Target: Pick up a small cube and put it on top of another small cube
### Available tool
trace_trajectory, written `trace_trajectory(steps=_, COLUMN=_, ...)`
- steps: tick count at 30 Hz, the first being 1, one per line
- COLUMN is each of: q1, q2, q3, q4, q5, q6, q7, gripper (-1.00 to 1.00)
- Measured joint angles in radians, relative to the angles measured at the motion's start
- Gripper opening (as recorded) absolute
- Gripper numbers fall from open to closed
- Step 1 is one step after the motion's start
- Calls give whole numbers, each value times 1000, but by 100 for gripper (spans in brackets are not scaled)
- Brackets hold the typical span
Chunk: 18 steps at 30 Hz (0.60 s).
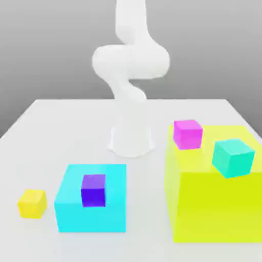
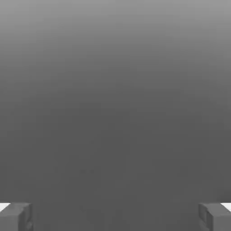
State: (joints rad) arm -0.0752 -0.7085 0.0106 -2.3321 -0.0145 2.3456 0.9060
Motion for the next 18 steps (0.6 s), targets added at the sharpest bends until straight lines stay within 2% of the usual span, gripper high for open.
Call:
trace_trajectory(steps=10, q1=-271, q2=370, q3=1, q4=-129, q5=-62, q6=183, q7=430, gripper=0)
trace_trajectory(steps=18, q1=-428, q2=659, q3=-73, q4=-231, q5=-59, q6=329, q7=731, gripper=0)
